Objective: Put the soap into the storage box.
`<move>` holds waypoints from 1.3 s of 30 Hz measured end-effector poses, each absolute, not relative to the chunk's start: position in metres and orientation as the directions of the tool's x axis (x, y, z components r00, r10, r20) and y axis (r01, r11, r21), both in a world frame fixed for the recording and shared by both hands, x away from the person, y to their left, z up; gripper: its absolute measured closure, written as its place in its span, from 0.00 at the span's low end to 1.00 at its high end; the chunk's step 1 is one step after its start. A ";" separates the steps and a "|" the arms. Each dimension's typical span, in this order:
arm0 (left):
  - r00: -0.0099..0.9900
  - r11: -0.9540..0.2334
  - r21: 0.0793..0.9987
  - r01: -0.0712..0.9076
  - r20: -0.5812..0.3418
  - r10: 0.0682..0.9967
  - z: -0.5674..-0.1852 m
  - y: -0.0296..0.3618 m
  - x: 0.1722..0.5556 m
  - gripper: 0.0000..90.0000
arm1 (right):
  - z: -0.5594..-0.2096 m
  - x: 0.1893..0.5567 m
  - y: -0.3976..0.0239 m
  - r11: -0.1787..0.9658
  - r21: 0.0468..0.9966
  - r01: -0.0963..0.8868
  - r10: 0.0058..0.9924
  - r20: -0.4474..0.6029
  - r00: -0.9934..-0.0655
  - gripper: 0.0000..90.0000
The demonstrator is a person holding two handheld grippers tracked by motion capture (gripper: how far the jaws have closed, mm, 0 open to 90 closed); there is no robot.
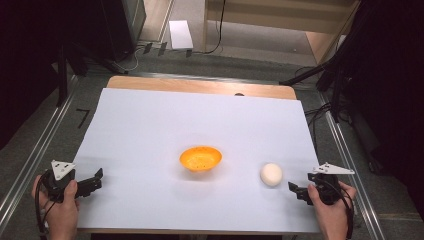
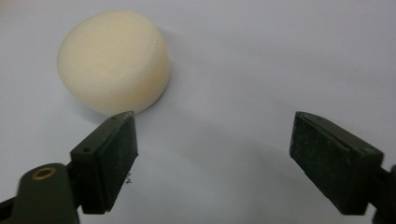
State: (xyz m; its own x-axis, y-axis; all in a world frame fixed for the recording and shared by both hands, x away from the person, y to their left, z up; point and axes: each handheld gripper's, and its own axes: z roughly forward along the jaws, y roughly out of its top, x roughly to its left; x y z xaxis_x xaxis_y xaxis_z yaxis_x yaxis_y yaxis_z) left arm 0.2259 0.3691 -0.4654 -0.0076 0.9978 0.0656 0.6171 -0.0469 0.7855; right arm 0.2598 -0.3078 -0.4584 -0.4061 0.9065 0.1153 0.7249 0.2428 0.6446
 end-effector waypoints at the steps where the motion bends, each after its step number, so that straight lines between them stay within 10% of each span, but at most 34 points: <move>1: -0.007 -0.049 0.787 0.616 0.067 0.998 -0.466 0.369 0.226 0.00 | -0.458 0.262 -0.305 0.260 0.629 0.732 0.899 0.120 -0.422 0.16; 9: -0.008 -0.052 0.789 0.612 0.072 0.997 -0.466 0.368 0.226 0.00 | -0.450 0.277 -0.284 0.364 0.554 0.749 0.871 0.082 -0.484 0.04; 39: 0.003 -0.073 0.776 0.626 0.092 0.996 -0.466 0.366 0.227 0.00 | -0.439 0.305 -0.250 0.472 0.480 0.740 0.814 0.086 -0.575 0.05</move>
State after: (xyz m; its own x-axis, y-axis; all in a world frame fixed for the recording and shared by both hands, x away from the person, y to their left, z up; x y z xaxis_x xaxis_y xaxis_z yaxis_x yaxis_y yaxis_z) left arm 0.2273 0.3662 -0.4659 0.0030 0.9958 0.0916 0.6259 -0.0733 0.7764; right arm 0.3054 -0.2499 -0.4391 -0.5750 0.8136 0.0862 0.7397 0.4721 0.4795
